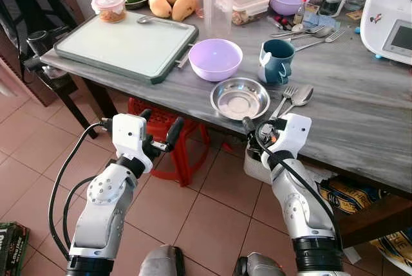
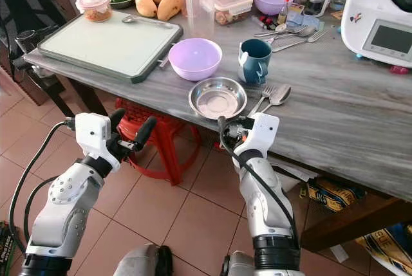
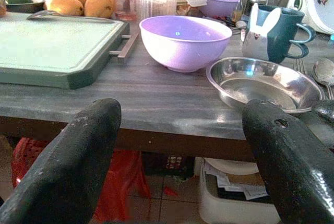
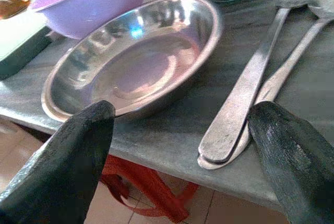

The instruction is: Setting the table

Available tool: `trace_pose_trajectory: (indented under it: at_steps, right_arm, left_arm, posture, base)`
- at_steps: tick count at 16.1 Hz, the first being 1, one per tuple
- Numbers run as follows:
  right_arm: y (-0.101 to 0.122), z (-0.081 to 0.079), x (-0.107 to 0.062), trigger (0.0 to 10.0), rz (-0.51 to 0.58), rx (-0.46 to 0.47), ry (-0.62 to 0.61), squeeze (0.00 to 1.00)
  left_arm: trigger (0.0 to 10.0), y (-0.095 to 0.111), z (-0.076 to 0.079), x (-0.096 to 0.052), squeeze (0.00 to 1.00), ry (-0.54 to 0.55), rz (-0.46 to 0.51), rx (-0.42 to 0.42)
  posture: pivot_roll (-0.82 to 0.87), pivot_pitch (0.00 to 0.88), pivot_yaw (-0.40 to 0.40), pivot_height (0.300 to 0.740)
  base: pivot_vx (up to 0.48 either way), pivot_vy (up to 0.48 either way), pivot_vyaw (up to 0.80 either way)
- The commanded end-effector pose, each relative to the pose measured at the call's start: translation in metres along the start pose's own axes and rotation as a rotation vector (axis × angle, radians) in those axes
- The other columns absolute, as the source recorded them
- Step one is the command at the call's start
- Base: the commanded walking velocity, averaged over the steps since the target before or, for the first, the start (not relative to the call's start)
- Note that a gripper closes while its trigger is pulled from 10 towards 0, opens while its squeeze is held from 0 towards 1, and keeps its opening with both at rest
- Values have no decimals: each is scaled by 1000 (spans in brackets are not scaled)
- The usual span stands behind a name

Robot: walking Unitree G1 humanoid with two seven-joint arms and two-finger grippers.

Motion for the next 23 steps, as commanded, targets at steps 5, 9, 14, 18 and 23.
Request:
trace_pose_trajectory:
  at_steps: [5,9,14,18,23]
  right_arm:
    - [3,-22,-1,10000,17,-2,83,675]
    - [0,-16,3,10000,5,5,61,678]
    - [-3,1,5,10000,-7,10,15,675]
    - [-5,9,0,10000,-8,19,-7,675]
    - [-7,17,-4,10000,-9,13,-26,678]
  left_arm:
    - [10000,2,-3,1,0,6,1,14]
    - [10000,2,-3,1,0,5,1,15]
    - [10000,2,-4,0,0,8,0,18]
    - [10000,2,-5,0,0,5,0,20]
    - [10000,2,-3,2,0,-1,0,21]
  posture:
    - [31,52,46,740]
    - [34,51,46,740]
    - [39,49,46,740]
    - [38,46,48,740]
    - [34,43,54,740]
  base:
    - [0,0,0]
    - [0,0,0]
    - [0,0,0]
    - [0,0,0]
    - [0,0,0]
Point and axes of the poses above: a point about 5 cm out from each wrist's last joint towards the gripper, its own x axis pointing out of the wrist towards the gripper, its own y axis along the axis of the wrist's last joint, z = x × y, the point moved 6 cm from there along x, pointing out of the wrist towards the gripper, and after that the axes turned 1 degree about x, right-handed, at the moved point
